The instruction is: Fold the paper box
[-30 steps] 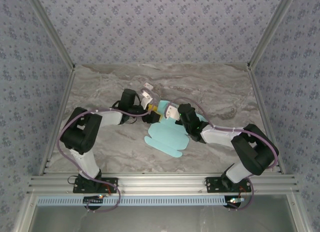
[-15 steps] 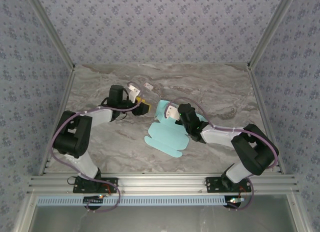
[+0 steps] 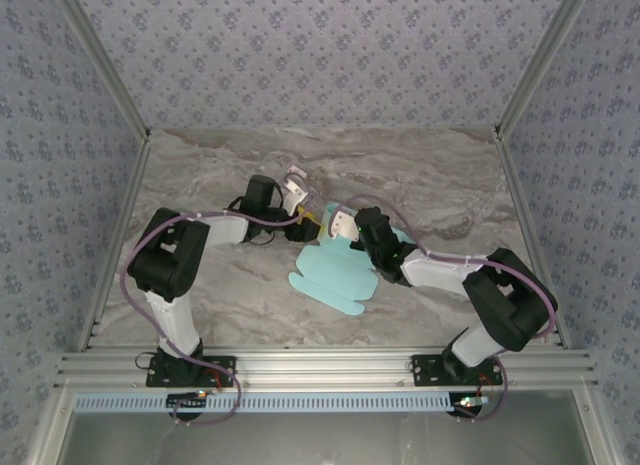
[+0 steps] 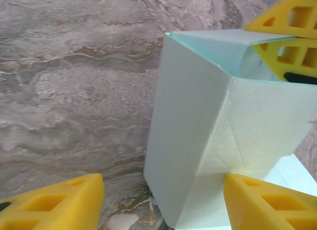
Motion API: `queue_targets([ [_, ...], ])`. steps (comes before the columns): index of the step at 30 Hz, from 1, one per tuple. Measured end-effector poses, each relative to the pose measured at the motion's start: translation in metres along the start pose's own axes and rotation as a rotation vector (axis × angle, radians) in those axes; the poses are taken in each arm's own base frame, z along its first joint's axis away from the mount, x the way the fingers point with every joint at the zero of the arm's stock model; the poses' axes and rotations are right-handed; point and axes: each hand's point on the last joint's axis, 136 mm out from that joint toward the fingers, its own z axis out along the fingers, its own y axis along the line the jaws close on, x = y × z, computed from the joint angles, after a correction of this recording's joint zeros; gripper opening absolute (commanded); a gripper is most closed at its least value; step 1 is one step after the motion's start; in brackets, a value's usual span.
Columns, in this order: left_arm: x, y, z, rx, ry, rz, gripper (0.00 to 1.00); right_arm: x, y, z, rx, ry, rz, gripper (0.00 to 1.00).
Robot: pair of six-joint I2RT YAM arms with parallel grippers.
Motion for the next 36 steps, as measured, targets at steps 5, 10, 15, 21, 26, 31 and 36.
queue_targets([
  [5, 0.000, -0.004, 0.005, 0.021, -0.002, 0.004, 0.65, 0.001, 0.001, 0.000, -0.004, 0.004, -0.003, 0.00],
  [10, -0.001, -0.004, 0.007, 0.028, -0.007, 0.002, 0.67, 0.002, 0.001, 0.000, -0.003, 0.008, -0.004, 0.00],
  [15, -0.003, -0.010, 0.009, 0.055, -0.017, 0.016, 0.70, 0.002, 0.000, -0.002, -0.003, 0.009, -0.006, 0.00],
  [21, -0.005, -0.015, 0.010, 0.075, -0.024, 0.027, 0.69, 0.000, 0.001, -0.003, 0.001, 0.010, -0.022, 0.00],
  [26, -0.005, -0.014, 0.011, 0.076, -0.026, 0.029, 0.68, -0.001, 0.001, -0.004, 0.007, 0.014, -0.034, 0.00],
  [31, -0.002, -0.009, 0.016, 0.033, -0.019, 0.034, 0.69, -0.002, 0.001, -0.005, 0.011, 0.019, -0.049, 0.00],
  [36, -0.005, -0.008, 0.022, -0.016, -0.026, 0.060, 0.70, -0.003, -0.001, -0.006, 0.022, 0.036, -0.072, 0.00],
])
